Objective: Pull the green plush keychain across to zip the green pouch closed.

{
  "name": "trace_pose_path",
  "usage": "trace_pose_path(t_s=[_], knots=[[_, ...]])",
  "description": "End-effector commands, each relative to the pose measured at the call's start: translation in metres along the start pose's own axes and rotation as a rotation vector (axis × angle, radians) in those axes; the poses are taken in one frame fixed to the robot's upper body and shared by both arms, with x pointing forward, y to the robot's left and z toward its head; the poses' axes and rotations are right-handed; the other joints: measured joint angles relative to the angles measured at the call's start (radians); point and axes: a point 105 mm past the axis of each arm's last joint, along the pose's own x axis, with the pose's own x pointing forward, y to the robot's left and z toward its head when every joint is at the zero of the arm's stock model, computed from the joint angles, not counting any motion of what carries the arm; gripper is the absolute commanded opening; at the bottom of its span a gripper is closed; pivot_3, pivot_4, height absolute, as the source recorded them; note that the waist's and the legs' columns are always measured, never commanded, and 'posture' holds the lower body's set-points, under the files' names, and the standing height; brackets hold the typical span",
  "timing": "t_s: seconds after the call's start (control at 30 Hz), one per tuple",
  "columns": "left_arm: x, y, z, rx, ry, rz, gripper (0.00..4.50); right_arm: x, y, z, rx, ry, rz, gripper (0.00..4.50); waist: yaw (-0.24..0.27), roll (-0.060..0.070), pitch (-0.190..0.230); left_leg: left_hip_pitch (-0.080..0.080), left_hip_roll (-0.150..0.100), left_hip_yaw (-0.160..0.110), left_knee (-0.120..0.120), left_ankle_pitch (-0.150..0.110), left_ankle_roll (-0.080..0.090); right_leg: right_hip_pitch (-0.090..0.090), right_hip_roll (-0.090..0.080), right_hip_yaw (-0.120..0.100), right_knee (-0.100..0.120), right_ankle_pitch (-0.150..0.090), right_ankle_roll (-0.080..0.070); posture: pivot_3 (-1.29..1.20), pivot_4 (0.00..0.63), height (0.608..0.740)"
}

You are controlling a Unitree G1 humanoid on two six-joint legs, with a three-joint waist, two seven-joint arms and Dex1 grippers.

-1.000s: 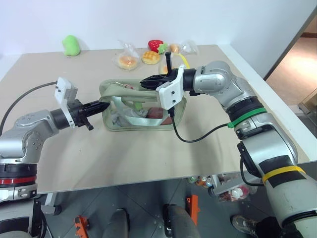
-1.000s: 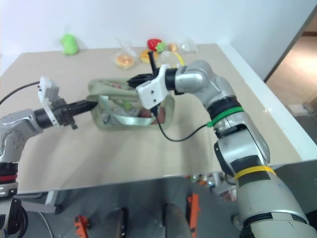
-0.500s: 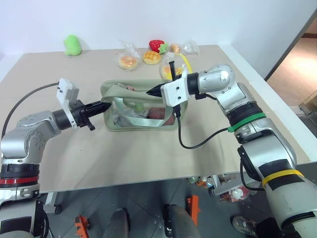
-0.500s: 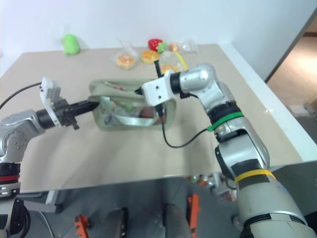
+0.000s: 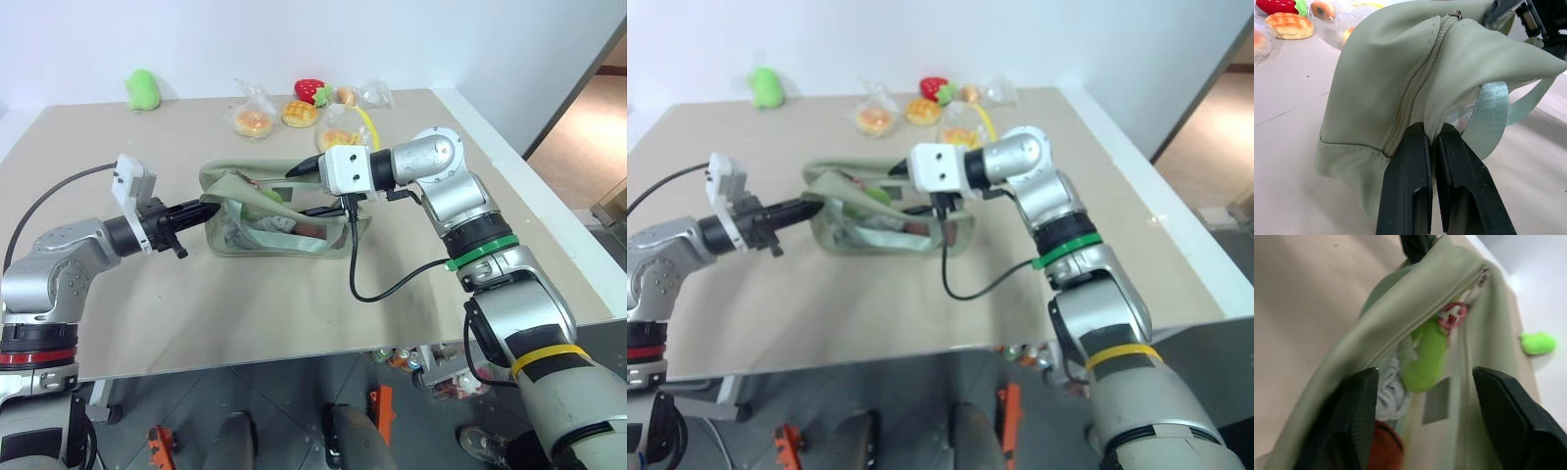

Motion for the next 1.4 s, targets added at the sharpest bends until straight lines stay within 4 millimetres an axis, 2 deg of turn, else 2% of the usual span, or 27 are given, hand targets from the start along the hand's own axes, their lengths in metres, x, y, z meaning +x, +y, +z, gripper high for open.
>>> trace_pose_path(t_s=[0.03,0.4,0.63,0.87,1.27,1.4], knots=[[-0.008,0.001,0.02,0.054,-0.054,0.017,0.0,-0.003,0.0,0.004,-0.022,-0.006,0.002,3.18,0.0,0.0,0.0,0.0,0.0,0.0,0.0,0.0,0.0,0.0,0.0,0.0,0.0,0.0,0.0,0.0,0.15,0.74],[-0.008,0.0,0.02,0.053,-0.057,0.019,0.0,0.02,0.005,0.001,-0.011,-0.013,-0.01,3.18,0.0,0.0,0.0,0.0,0.0,0.0,0.0,0.0,0.0,0.0,0.0,0.0,0.0,0.0,0.0,0.0,0.15,0.74],[-0.01,-0.001,0.02,0.051,-0.059,0.024,0.0,0.036,-0.002,0.0,0.024,-0.014,-0.034,3.18,-0.001,0.0,0.0,0.001,0.0,0.0,0.0,0.0,0.0,0.0,0.001,0.0,0.0,0.0,0.0,0.0,0.15,0.74],[-0.013,-0.002,0.018,0.046,-0.06,0.038,0.0,0.049,-0.007,0.003,0.035,-0.019,-0.034,3.18,-0.002,0.0,0.0,0.001,0.001,0.0,-0.001,0.0,0.0,0.0,0.001,0.001,0.0,0.0,0.0,0.0,0.15,0.74],[-0.013,-0.002,0.017,0.038,-0.068,0.048,0.0,0.071,0.002,0.009,0.049,-0.039,0.029,3.18,-0.003,0.0,0.0,0.001,0.002,0.0,-0.001,0.0,0.0,0.0,0.002,0.001,0.0,0.0,0.0,0.0,0.15,0.74],[-0.012,-0.002,0.016,0.034,-0.067,0.047,0.0,0.074,-0.004,0.014,0.07,-0.05,0.011,3.18,-0.003,0.0,0.0,0.001,0.002,0.0,-0.001,0.0,0.0,0.0,0.003,0.001,0.0,0.0,0.0,0.0,0.15,0.74]])
